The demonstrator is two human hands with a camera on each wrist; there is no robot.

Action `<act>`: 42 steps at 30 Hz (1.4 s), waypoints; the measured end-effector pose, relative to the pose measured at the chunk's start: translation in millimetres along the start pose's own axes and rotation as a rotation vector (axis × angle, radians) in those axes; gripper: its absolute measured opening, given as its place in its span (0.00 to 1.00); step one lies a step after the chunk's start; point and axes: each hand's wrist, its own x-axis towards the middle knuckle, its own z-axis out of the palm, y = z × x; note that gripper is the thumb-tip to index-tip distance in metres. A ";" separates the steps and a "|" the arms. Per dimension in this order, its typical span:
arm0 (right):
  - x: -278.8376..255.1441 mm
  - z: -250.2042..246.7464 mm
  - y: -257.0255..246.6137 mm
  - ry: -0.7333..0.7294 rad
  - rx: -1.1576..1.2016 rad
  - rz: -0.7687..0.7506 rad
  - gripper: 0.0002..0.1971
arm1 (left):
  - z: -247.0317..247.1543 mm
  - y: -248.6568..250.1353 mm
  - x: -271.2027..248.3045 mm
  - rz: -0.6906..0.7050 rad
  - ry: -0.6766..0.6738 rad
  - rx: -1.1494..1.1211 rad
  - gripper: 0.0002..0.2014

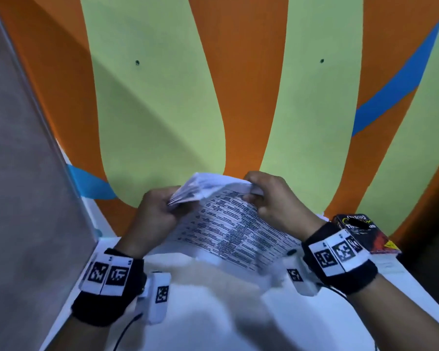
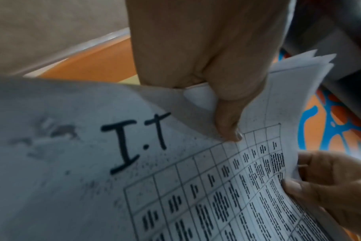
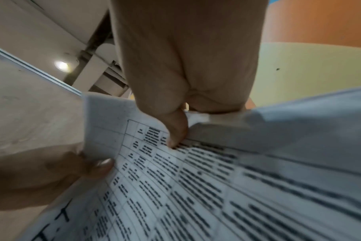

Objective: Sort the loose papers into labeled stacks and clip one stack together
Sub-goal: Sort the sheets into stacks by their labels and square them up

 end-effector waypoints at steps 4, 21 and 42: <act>-15.8 -15.5 33.3 0.001 -0.110 0.121 0.15 | -14.1 -11.9 -9.7 -0.035 0.116 -0.060 0.10; -77.7 1.3 53.1 0.557 0.652 0.274 0.17 | 1.3 -48.5 -59.7 -0.314 0.356 -0.324 0.11; -133.3 87.0 106.6 0.372 0.508 0.526 0.20 | 51.9 -98.5 -114.0 -0.596 0.364 -0.214 0.13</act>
